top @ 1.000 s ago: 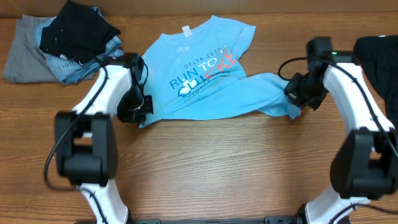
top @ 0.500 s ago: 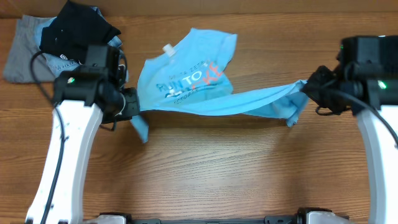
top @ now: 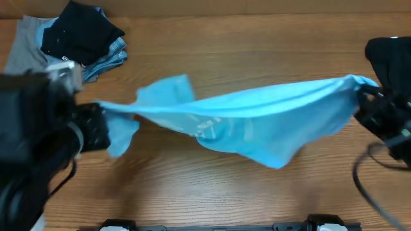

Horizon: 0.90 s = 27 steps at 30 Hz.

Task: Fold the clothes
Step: 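Lift the shirt with both grippers and lay it flat toward the front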

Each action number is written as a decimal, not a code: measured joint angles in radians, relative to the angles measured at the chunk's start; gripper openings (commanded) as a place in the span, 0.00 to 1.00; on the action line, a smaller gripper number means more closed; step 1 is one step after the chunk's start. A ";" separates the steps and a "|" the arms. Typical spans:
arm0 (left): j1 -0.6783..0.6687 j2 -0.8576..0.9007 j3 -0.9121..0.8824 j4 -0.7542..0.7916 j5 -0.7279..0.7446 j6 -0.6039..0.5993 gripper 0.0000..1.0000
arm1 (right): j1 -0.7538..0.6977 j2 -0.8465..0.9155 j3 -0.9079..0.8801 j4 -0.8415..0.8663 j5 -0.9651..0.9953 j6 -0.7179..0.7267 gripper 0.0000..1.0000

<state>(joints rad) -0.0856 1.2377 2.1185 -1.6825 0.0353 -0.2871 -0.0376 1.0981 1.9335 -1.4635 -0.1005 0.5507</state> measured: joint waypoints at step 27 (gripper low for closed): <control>0.000 0.344 0.453 0.142 -0.175 -0.054 0.04 | 0.000 0.344 0.364 0.042 0.042 0.049 0.04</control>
<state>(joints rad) -0.0856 1.5818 2.5713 -1.5402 -0.1398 -0.3412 -0.0376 1.4418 2.2974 -1.4220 -0.0589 0.5995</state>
